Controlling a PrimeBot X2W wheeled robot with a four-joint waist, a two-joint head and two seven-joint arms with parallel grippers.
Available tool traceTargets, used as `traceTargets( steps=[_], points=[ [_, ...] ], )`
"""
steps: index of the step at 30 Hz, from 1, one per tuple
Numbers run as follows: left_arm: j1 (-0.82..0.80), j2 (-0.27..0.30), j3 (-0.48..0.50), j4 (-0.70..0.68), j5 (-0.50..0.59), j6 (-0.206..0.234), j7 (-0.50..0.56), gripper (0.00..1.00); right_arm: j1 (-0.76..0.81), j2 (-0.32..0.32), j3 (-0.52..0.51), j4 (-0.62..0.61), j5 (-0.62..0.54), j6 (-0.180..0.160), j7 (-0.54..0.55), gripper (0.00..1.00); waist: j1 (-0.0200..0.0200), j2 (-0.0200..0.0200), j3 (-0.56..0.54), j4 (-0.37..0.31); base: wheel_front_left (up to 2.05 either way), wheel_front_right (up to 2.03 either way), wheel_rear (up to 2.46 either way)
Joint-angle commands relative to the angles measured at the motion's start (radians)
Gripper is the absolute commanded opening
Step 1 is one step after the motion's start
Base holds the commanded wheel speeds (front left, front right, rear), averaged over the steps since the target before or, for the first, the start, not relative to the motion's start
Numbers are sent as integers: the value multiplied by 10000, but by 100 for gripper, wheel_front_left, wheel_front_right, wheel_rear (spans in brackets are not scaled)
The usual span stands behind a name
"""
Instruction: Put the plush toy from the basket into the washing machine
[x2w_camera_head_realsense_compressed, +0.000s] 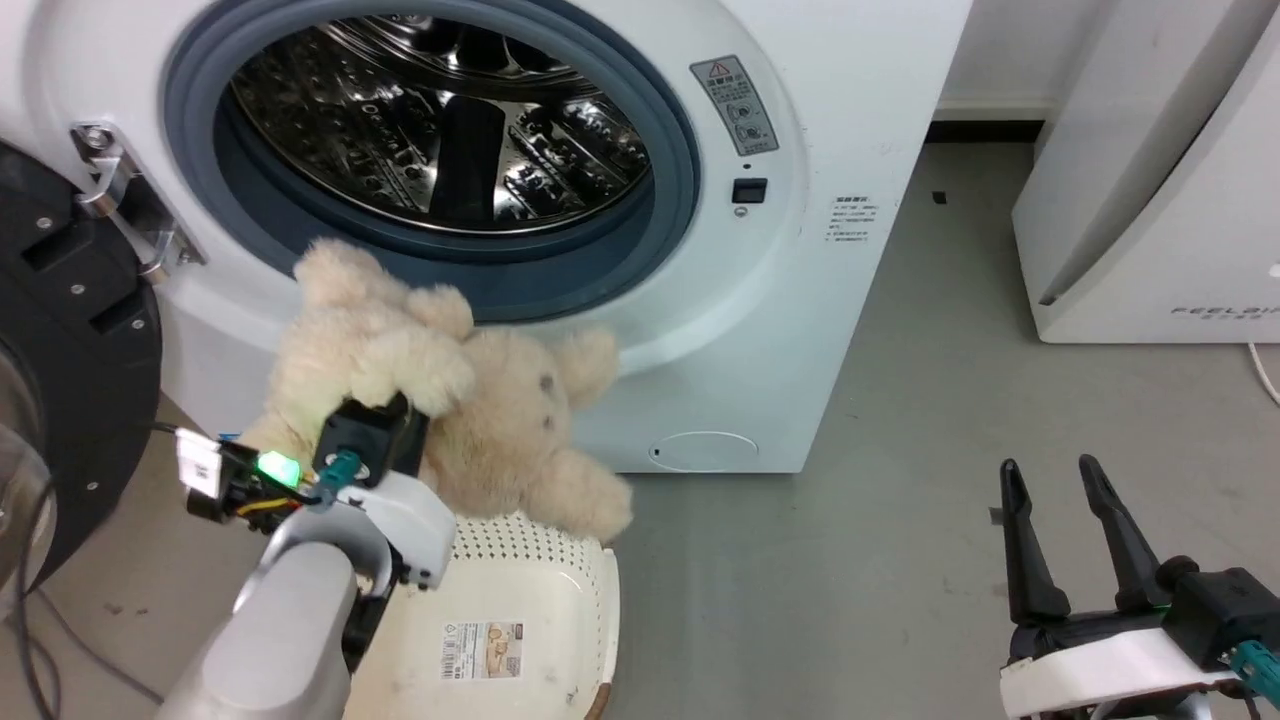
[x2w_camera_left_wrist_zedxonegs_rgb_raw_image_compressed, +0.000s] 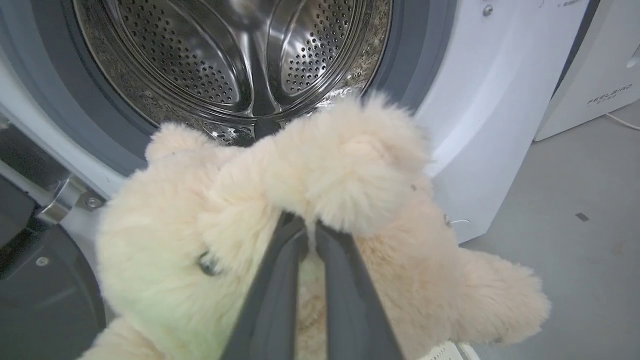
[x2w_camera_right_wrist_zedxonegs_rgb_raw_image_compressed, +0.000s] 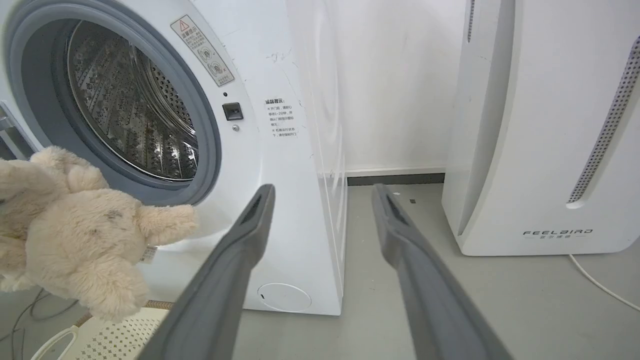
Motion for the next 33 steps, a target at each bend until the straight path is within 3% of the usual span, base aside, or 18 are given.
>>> traceTargets(
  steps=[1,15,23,33],
  points=[
    [-59,53,89,-150,-14,68,-56,0,104,-4,3,-10,76,-7,-47,100,1,0,41,-43,0,0,0],
    [-1948,279,1180,-415,-20,143,-56,0,-620,-4,307,-162,105,-7,-47,100,1,0,1472,-967,0,0,0],
    [-3957,1119,1879,149,165,10,-57,0,-1440,-4,506,-289,339,-7,-47,100,1,0,3077,-1822,0,0,0],
    [-5950,1841,2531,720,230,171,-57,0,-2269,-4,728,-505,713,-7,-47,100,1,0,4690,-2534,0,0,0]
  ],
)
